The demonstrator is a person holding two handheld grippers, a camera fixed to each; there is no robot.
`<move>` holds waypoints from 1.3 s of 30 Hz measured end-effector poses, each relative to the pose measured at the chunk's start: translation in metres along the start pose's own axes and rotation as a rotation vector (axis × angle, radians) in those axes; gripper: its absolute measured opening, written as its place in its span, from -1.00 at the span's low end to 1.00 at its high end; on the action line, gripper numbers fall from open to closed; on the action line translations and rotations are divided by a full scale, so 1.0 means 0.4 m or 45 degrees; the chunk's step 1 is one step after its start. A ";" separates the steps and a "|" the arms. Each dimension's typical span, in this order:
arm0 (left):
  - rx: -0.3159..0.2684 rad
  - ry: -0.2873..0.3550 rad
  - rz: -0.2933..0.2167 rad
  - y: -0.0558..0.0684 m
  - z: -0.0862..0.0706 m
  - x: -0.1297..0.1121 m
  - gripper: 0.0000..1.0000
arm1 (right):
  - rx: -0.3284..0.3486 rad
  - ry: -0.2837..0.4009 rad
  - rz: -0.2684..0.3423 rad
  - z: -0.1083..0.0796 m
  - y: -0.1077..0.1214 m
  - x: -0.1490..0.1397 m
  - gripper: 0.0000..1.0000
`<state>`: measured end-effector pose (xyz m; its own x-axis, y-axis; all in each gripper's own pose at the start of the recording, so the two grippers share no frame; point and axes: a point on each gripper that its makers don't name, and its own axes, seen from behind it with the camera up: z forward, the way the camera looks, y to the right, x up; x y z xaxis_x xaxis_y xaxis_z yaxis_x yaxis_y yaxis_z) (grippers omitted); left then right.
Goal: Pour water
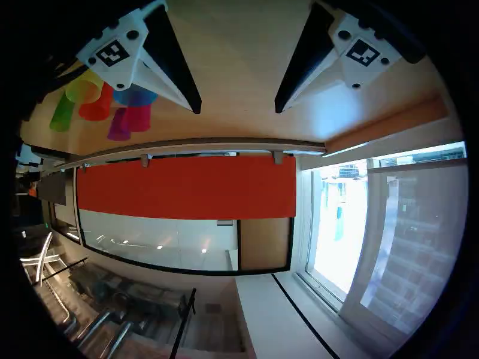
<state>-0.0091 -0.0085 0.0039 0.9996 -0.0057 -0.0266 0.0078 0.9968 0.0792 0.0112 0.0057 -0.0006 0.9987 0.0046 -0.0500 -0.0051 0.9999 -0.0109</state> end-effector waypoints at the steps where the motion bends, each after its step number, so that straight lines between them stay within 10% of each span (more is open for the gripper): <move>1: 0.000 0.000 0.000 0.000 0.000 0.000 0.82 | 0.000 -0.005 0.001 0.001 0.000 -0.003 0.99; 39: 0.000 0.000 0.000 0.000 0.000 0.000 0.82 | -0.010 -0.064 -0.008 0.001 0.000 -0.028 0.99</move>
<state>-0.0092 -0.0087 0.0040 0.9996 -0.0056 -0.0268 0.0077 0.9968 0.0792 0.0001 0.0057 0.0005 1.0000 -0.0007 0.0000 0.0007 0.9998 -0.0186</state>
